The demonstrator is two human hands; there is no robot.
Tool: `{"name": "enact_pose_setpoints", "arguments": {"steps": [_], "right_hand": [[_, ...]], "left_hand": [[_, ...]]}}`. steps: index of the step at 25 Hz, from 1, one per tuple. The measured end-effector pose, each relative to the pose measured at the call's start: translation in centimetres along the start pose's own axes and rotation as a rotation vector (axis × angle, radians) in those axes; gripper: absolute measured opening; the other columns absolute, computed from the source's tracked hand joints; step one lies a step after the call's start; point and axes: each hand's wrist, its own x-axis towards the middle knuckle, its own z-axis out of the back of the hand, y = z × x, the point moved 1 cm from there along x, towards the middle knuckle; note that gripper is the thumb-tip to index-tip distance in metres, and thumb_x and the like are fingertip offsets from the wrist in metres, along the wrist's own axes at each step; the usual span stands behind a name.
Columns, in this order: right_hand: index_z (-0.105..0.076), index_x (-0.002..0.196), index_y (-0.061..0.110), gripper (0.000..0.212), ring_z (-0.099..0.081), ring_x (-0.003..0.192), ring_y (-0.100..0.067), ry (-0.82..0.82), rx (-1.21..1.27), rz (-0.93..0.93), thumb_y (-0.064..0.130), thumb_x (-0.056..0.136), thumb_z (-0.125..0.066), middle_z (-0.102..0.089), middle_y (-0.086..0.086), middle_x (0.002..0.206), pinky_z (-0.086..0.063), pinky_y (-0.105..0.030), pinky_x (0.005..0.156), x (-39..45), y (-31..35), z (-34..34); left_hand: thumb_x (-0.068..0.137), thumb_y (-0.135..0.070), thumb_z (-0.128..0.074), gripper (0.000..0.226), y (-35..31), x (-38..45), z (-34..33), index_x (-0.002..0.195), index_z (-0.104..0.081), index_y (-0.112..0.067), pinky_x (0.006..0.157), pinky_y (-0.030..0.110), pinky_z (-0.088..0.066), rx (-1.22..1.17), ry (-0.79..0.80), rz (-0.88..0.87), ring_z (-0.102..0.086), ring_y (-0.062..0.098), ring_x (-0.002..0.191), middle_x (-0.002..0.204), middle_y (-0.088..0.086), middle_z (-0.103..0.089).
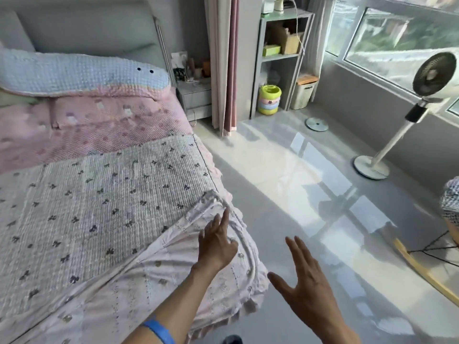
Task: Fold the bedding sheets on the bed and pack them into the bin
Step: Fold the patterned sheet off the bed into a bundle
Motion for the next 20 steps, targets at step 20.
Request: {"name": "enact_pose_setpoints", "arguments": {"steps": [20], "right_hand": [[-0.032,0.147,0.042,0.067,-0.035,0.142,-0.012,0.803,-0.025,0.871,0.052,0.087,-0.058,-0.027,0.011,0.16,-0.033,-0.028,0.11,32.3,-2.0,-4.1]], "left_hand": [[0.095,-0.026,-0.051,0.079,-4.8,6.7,-4.9,0.154,0.001,-0.039,0.115,0.039,-0.033,-0.436,-0.526,0.835,-0.019,0.019,0.148,0.163,-0.01,-0.011]]}}
